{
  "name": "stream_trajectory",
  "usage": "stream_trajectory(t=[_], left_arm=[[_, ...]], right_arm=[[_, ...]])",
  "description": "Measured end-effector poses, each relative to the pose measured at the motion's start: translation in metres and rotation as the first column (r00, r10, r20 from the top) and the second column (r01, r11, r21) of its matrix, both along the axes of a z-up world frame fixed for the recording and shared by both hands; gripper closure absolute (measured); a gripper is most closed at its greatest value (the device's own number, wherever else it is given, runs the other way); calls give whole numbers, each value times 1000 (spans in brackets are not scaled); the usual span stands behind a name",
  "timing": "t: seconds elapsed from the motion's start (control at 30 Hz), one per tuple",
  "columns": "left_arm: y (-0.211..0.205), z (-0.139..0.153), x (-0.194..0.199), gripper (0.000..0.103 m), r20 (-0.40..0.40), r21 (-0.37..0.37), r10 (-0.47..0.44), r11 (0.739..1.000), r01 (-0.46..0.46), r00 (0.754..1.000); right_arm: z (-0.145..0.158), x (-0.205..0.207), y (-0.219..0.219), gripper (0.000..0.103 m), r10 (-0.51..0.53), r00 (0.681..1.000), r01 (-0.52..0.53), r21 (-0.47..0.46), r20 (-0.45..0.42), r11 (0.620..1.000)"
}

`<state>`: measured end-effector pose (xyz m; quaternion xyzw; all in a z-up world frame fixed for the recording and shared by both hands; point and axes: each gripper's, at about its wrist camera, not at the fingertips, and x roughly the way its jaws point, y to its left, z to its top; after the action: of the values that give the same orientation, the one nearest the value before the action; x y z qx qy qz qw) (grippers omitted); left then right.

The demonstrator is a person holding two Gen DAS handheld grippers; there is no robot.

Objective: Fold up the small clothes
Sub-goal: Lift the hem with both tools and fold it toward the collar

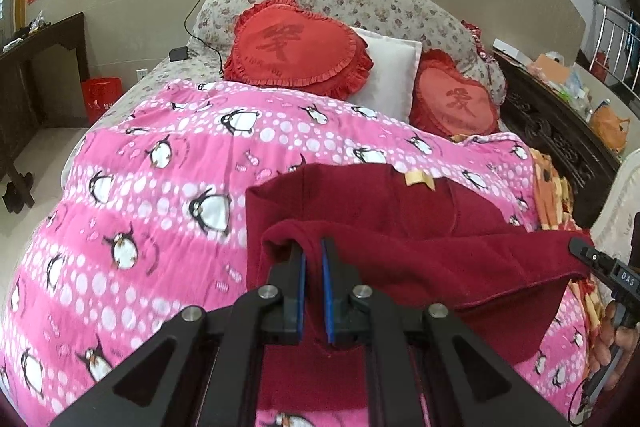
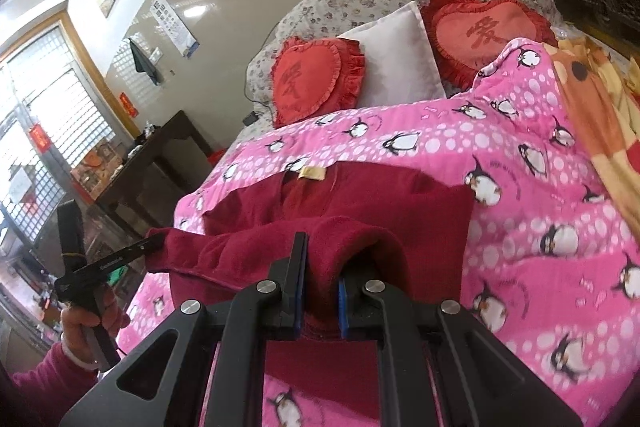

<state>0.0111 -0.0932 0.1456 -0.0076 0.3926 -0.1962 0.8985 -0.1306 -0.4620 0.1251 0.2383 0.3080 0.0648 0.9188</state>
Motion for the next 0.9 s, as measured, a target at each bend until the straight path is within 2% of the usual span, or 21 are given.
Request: stream_trajectory(t=[0.17,0.33,0.47,0.57,0.63,0.67,0.7,0.73,0.77,0.8,0.83,0.87,0.9], left_arm=[[-17,-16,27,96,-21,30,12,999,-11,1000],[-20,-31,47,96,-53,22,39,999,-38,998],[-17,-35,59,96,-72,-8,58,998,-58,996],[-18,-36,65,96,-79,-19,59,998,-61,995],[-18,-38,71,95,-92,-54,55,997,-60,994],[-16,-38,74,94,-101,-101,48,993,-58,994],[-13,-38,76,88,-100,-137,40,989,-53,994],[-10,-38,78,76,-103,-173,25,984,-43,994],[-8,-37,81,69,-114,-191,15,981,-37,993],[-6,-37,82,56,-132,-202,3,979,-30,991],[-5,-34,81,42,-131,-202,4,979,-30,991],[-3,-31,79,34,-106,-185,24,982,-43,994],[0,-25,74,28,-59,-158,58,985,-66,997]], right_arm=[[-10,31,-10,103,-13,999,13,-2,-45,1000],[-24,62,-17,103,-24,995,22,-15,-99,1000],[-29,76,-21,103,-38,992,35,-27,-122,999],[-26,78,-23,103,-47,993,46,-16,-108,999],[-28,82,-25,103,-57,992,57,-10,-114,998],[-31,85,-28,103,-68,990,69,9,-126,998],[-35,88,-31,103,-75,987,80,31,-140,996],[-40,91,-37,103,-77,985,90,81,-156,993],[-46,93,-45,102,-80,983,107,158,-167,982],[-48,93,-52,92,-84,984,117,212,-158,970],[-48,90,-60,86,-96,986,130,272,-133,954],[-45,86,-65,77,-117,987,146,289,-114,946],[-39,80,-71,74,-145,986,164,294,-84,942]])
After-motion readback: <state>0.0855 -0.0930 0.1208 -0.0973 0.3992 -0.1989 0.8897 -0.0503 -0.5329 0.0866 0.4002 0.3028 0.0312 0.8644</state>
